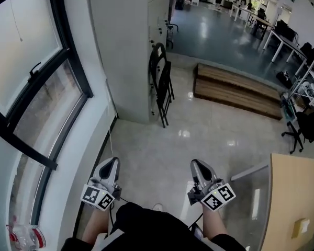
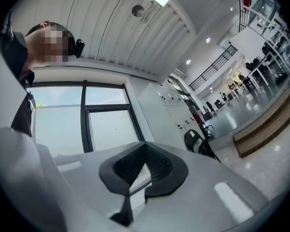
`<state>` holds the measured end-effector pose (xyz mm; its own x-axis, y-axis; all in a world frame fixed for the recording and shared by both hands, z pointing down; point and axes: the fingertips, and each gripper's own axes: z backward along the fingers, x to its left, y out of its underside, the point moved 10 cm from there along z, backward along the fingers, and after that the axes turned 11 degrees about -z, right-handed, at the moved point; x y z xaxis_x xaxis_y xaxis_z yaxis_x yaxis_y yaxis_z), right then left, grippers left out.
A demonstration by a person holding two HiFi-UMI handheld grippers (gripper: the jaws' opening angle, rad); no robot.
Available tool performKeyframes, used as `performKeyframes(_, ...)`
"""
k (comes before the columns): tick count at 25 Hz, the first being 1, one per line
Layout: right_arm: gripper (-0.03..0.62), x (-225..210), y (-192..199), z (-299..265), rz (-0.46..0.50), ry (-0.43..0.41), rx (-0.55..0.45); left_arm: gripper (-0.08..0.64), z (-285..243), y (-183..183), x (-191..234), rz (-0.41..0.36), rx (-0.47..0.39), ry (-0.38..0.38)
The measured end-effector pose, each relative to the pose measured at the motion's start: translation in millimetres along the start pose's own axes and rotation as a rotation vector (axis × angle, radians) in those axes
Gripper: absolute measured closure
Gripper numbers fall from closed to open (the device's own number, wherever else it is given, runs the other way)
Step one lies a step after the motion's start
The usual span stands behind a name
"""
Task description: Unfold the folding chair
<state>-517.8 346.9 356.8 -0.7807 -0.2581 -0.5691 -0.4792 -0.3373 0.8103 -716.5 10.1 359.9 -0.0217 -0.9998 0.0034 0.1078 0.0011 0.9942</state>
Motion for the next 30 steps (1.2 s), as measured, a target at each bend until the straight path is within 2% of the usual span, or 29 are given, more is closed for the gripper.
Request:
performKeyframes(6,0.586,-23.9,-12.0,34.0,-0.005,0.107,-0.023,0.557,-36.9,3.3,-17.3,0.039,0.008,0.107)
performKeyframes(9,0.586,-34.6,-14.3,44.4,-0.004,0.165,-0.035,0.557,-51.2,8.9,-15.4,0.044,0.036,0.122)
performKeyframes(14,0.586,-59.0,-20.6,47.9,0.024,0.266,-0.056,0.557,-89.7,24.4,-4.5,0.051,0.019,0.162)
performKeyframes(17,0.584,-71.4,-35.1,31.7,0.076,0.301,-0.062,0.557,-128.4,25.9,5.2,0.044,-0.005,0.195)
performKeyframes(24,0.580,-102.5,-79.9,-35.4,0.135,0.314,-0.106,0.557,-229.6,12.4,36.8,0.051,-0.096,0.283)
performKeyframes(30,0.580,-127.7,-97.1,-83.5,0.113,0.350,-0.162,0.557,-285.5,18.2,72.4,0.044,-0.076,0.332)
